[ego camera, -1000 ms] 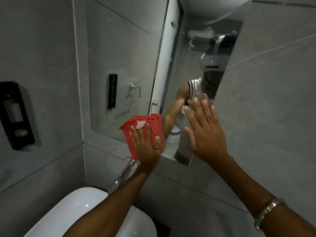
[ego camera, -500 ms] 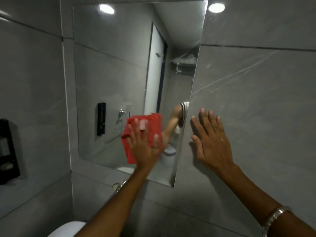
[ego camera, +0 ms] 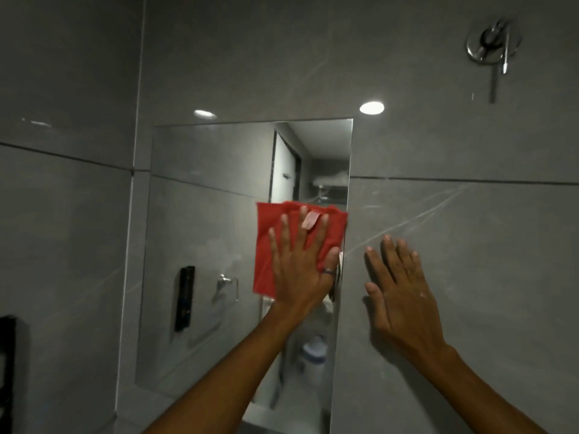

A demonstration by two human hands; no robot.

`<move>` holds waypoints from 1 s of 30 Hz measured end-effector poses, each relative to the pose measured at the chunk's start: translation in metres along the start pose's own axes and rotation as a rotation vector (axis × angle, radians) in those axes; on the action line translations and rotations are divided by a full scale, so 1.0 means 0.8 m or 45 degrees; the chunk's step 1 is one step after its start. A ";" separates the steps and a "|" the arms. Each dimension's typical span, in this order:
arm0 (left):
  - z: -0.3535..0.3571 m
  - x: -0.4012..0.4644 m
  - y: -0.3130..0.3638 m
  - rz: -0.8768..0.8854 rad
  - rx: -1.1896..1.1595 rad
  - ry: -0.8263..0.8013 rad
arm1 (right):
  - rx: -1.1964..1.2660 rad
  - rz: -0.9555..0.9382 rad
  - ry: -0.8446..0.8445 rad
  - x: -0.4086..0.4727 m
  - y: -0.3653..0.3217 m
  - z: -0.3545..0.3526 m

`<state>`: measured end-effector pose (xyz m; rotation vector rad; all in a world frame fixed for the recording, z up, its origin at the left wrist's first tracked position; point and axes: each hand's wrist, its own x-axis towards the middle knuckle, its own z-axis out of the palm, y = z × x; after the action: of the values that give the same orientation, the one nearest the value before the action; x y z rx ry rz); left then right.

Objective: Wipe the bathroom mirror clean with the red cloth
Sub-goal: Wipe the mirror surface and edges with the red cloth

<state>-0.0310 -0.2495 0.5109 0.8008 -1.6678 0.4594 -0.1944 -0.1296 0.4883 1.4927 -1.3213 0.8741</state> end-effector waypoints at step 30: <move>-0.113 0.180 -0.297 -0.857 -0.135 0.345 | 0.020 -0.160 0.031 0.179 -0.195 0.098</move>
<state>0.1880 -0.3893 0.6447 1.1031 -1.0764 0.0027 -0.0222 -0.2510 0.5684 1.5546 -1.1917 0.8205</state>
